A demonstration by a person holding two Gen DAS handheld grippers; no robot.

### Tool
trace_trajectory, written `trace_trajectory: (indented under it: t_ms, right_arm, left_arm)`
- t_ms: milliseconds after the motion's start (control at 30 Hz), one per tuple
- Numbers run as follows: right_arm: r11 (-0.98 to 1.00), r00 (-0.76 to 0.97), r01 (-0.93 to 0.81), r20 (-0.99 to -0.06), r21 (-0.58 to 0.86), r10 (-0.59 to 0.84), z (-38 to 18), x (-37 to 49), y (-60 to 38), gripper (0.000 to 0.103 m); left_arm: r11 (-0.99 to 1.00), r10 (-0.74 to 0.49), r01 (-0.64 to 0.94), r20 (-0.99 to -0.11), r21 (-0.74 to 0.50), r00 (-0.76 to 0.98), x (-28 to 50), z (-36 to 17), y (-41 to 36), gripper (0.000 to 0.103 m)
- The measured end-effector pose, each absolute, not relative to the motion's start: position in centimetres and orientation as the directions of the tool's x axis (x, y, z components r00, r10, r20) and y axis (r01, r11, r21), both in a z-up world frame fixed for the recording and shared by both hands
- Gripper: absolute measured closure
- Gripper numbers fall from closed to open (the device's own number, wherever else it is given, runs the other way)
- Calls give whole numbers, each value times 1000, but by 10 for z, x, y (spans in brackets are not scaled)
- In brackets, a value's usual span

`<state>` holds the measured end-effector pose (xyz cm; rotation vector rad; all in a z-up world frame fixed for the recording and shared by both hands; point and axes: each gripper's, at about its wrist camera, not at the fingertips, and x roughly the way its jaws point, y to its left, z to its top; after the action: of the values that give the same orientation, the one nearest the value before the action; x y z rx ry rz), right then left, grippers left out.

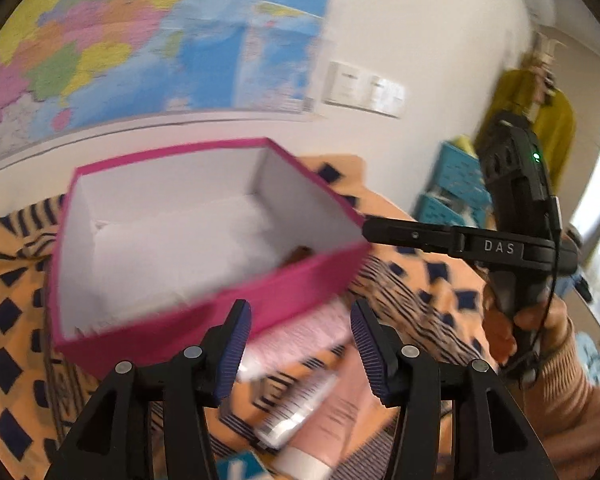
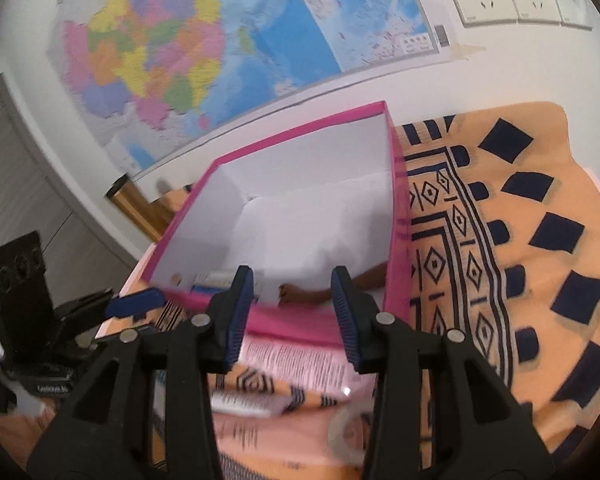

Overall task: Organize rigid objects
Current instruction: 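Grasp the red plunger-shaped tool with the right gripper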

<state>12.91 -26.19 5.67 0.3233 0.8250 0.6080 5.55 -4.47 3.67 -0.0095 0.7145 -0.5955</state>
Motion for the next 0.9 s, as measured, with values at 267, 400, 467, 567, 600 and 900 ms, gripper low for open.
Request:
trace_trajectory:
  t_ms: [267,400,467,567,600,900]
  right_arm:
    - [834,465,-373,-696,408,548,22,59,-296,60]
    - [863,426,-319,-754,392,500,-4,37,-314,60]
    - [873,416,-314,-773,372,479,-12,27,-319,60]
    - [877,395,-341,-795,339,461,-21,16,-317,60]
    - [877,390,-353,-801,326,454,-23,12,-315,60]
    - [882,403,-414,-825,222,397,-36,-1,-301,76]
  left_arm:
    - [739,-600,623,-673,-257,433,18,-4,-78,50]
    - [712,-616,635,-701,-301,359,9,-23,-89,50]
    - [700,-624,642,-707,-315,334,2,-29,-94,50]
    - [689,-627,647,-715,-326,308,-6,-35,-100,50]
    - [685,-630,647,-718,-335,296,-7,-37,-103,50]
    - [668,-634,644,-739,-373,229,-17,-49,-113,50]
